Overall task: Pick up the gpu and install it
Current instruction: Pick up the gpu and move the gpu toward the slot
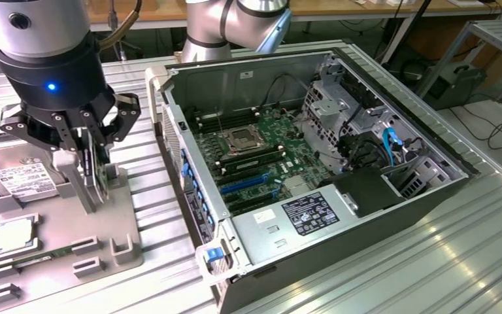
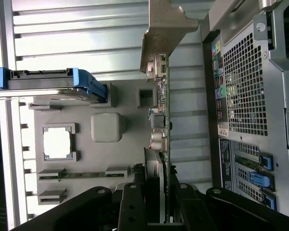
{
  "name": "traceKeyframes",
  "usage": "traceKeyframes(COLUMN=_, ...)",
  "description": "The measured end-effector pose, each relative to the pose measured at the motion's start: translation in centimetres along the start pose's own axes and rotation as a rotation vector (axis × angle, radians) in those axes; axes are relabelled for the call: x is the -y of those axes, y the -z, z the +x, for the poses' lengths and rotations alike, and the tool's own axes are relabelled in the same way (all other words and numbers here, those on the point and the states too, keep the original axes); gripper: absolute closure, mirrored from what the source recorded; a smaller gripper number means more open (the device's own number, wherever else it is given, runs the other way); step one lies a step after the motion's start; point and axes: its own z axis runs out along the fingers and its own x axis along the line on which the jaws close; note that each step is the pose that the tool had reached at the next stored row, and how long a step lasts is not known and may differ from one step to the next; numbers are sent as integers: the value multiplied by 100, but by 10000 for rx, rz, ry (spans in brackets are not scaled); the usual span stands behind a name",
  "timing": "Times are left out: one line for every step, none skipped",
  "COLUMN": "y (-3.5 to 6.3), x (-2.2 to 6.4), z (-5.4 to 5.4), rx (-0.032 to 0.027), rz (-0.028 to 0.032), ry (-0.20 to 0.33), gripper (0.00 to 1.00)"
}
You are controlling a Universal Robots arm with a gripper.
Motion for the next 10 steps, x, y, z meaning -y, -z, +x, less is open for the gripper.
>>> traceKeyframes(y=13, x=-1, z=0, rx=0, rz=0, ry=0, gripper=72)
traceKeyframes(y=27, x=-2, z=0, rx=-1, rz=0, ry=0, gripper=72)
traceKeyframes(y=36, x=-3, z=0, rx=-1, rz=0, ry=0, gripper=72)
traceKeyframes(y=44, x=-3, z=0, rx=0, rz=0, ry=0, gripper=72)
traceKeyframes(y=51, x=-4, z=0, rx=0, rz=-1, ry=1, gripper=72)
traceKeyframes(y=58, x=-4, z=0, rx=0, rz=0, ry=0, gripper=72)
traceKeyframes(y=65, x=-5, z=-1, rx=0, rz=-1, ry=0, gripper=72)
traceKeyframes(y=73, x=-6, z=-1, rx=0, rz=0, ry=0, gripper=72)
traceKeyframes(y=84, x=-7, z=-1, rx=0, rz=0, ry=0, gripper=72)
traceKeyframes(y=90, x=-7, z=-1, rx=0, rz=0, ry=0, gripper=72)
